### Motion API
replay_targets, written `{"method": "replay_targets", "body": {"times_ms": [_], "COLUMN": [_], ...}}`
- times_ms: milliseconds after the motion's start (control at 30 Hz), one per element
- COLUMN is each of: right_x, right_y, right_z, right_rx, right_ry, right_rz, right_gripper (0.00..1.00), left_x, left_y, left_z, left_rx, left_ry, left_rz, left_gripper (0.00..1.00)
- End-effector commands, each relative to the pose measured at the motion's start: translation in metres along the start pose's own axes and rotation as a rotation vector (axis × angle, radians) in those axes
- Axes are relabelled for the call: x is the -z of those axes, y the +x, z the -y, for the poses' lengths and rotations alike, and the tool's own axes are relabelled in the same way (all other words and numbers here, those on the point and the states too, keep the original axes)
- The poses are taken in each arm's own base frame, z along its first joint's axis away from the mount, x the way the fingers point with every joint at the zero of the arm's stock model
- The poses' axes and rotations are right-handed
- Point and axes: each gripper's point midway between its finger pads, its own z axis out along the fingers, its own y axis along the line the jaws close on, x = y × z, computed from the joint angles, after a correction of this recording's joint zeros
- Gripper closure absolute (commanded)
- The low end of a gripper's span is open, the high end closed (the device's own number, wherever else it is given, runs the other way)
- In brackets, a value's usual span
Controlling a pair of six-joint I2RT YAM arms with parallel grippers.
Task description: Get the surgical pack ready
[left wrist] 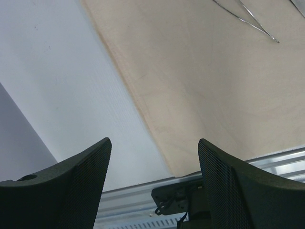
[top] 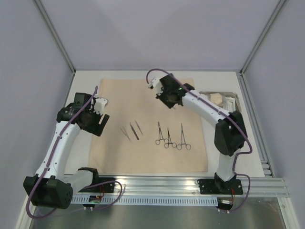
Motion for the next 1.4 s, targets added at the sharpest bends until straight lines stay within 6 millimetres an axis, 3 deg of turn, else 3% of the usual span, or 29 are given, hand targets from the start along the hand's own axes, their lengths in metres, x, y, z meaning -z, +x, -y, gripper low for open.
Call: {"method": "replay_targets", "body": {"times_ms": [0, 33, 67, 133, 167, 233, 367, 433, 600, 733, 1067, 1367], "right_x": [0.061, 0.073, 0.076, 0.087, 0.089, 0.087, 0.084, 0.081, 0.074, 0.059, 0.027, 0.005], "right_y": [0.021, 0.029, 0.053, 0.067, 0.086, 0.104, 0.143, 0.157, 0.162, 0.188, 0.216, 0.229], "right_z": [0.104, 0.117, 0.139, 0.157, 0.173, 0.182, 0.222, 0.229, 0.224, 0.227, 0.229, 0.232], "right_rx": [0.222, 0.244, 0.224, 0.315, 0.311, 0.391, 0.363, 0.378, 0.453, 0.460, 0.526, 0.573], "right_ry": [0.096, 0.089, 0.083, 0.077, 0.085, 0.065, 0.098, 0.086, 0.050, 0.025, 0.000, -0.014], "right_rz": [0.042, 0.052, 0.031, 0.049, 0.030, 0.013, -0.051, -0.081, -0.022, -0.082, -0.167, -0.205], "right_gripper": [0.99, 1.00, 0.99, 0.99, 1.00, 1.00, 0.99, 0.99, 0.99, 1.00, 1.00, 1.00], "left_x": [0.004, 0.004, 0.004, 0.003, 0.001, -0.001, -0.003, -0.002, -0.005, -0.008, -0.015, -0.020], "left_y": [-0.007, -0.007, -0.007, -0.007, -0.007, -0.007, -0.009, -0.011, -0.012, -0.010, -0.010, -0.009], "left_z": [0.001, 0.001, 0.001, 0.002, 0.002, 0.001, 0.000, 0.000, -0.002, -0.004, -0.005, -0.006], "left_rx": [-0.014, -0.015, -0.015, -0.015, -0.013, -0.016, -0.013, -0.011, -0.016, -0.014, -0.015, -0.017], "left_ry": [0.012, 0.014, 0.016, 0.019, 0.020, 0.023, 0.022, 0.026, 0.022, 0.016, 0.022, 0.020], "left_rz": [0.035, 0.036, 0.034, 0.026, 0.023, 0.010, -0.002, 0.000, -0.008, -0.031, -0.065, -0.087], "left_gripper": [0.18, 0.18, 0.18, 0.18, 0.18, 0.18, 0.18, 0.18, 0.18, 0.18, 0.18, 0.18]}}
